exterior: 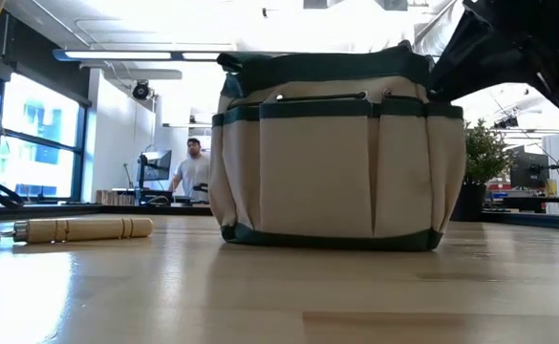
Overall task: Pick & Place Garden tools in Gardening bag
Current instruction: Put the top shear scissors into the gardening bag
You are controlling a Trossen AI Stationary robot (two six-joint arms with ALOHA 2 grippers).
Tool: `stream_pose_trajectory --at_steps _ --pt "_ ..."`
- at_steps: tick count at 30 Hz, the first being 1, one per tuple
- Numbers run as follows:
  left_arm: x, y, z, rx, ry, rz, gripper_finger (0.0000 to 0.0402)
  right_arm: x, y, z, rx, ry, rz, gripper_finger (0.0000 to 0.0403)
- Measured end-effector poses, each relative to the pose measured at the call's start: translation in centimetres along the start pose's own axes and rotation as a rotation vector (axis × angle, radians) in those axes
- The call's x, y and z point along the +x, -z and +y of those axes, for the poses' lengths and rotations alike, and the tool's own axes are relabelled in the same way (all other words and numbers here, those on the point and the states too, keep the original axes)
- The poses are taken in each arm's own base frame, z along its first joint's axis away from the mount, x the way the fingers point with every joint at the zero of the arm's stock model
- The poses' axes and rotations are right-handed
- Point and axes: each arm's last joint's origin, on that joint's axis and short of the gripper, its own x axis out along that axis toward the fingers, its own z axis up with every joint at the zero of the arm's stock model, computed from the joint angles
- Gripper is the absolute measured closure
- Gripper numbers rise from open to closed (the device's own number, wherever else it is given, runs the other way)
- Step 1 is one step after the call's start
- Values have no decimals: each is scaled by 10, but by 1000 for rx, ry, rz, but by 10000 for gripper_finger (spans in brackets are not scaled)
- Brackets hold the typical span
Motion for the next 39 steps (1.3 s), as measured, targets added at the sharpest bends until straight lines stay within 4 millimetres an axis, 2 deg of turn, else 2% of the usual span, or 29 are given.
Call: stream_pose_trajectory --at_steps 14,23,36,39 --pt "0 0 0 1 0 3 402 2 -1 -7 -48 36 -29 354" --pt "0 0 0 26 1 3 402 0 -2 -20 -7 121 -63 353" --pt "0 0 0 25 1 4 402 12 3 -22 34 102 -128 353" --pt "0 0 0 25 2 4 402 11 1 -23 128 105 -169 353"
